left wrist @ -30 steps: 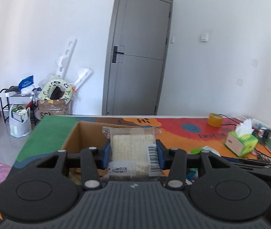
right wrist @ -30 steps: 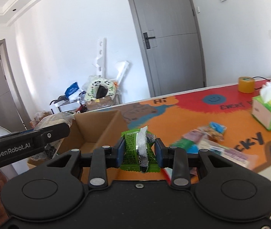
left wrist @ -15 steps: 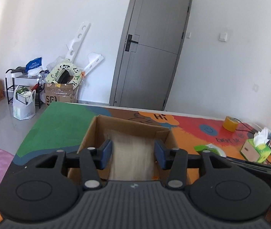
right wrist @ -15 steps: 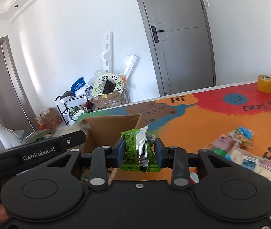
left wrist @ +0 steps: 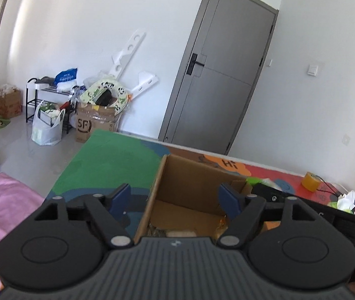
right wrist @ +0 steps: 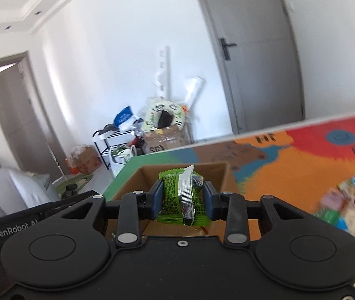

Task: Organize snacks
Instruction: 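Carry both packs over the cardboard box and release them inside, then move both grippers back over the remaining snack pile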

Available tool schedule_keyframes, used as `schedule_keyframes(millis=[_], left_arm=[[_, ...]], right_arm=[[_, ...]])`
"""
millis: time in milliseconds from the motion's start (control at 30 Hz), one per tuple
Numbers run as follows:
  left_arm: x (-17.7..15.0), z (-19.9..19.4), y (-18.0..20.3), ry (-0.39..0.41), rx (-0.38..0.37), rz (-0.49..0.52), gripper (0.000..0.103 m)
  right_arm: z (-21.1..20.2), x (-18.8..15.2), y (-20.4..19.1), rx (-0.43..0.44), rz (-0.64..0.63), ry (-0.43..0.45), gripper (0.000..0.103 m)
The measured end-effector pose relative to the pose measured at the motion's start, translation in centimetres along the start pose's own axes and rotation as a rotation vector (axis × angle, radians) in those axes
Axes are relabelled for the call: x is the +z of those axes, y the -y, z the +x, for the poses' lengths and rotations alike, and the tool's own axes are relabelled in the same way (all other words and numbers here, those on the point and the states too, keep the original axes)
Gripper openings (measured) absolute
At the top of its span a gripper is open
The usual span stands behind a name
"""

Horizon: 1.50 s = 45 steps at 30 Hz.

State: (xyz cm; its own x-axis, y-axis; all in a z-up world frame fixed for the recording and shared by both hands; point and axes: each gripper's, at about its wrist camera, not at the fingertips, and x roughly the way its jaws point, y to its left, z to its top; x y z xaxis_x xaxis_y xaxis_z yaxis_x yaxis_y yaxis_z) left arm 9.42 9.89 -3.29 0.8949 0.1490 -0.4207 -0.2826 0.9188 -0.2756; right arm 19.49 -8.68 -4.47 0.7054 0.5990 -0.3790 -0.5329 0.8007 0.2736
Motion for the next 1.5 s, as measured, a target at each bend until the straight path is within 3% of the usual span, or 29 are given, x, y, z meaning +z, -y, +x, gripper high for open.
schedule_keyframes(millis=[67,233,400,1100,1500], left_arm=[[-0.1,0.0,0.3,-0.006,0.001,0.011,0.082],[-0.3,-0.3,1.1,-0.014,-0.023,0.011,0.093],[-0.8,-0.8,2.9,-0.014,-0.039,0.039,0.095],[-3.9,-1.4,12.9,-0.065,-0.18,0.213,0.096],[-5.7,0.3,17.3,-0.118,-0.22,0.233,0.096]], right_arm=[[-0.6,-0.2,0.5,0.0,0.02,0.009,0.063],[-2.5,-1.1,3.1,-0.045,0.094,-0.022,0.065],[-4.8,-2.1,6.1,-0.128,0.115,-0.025,0.073],[-12.7,-4.6,13.8,-0.333,0.112,-0.026,0.075],[-16.0,-4.8,16.8,-0.348,0.126,-0.022,0.075]])
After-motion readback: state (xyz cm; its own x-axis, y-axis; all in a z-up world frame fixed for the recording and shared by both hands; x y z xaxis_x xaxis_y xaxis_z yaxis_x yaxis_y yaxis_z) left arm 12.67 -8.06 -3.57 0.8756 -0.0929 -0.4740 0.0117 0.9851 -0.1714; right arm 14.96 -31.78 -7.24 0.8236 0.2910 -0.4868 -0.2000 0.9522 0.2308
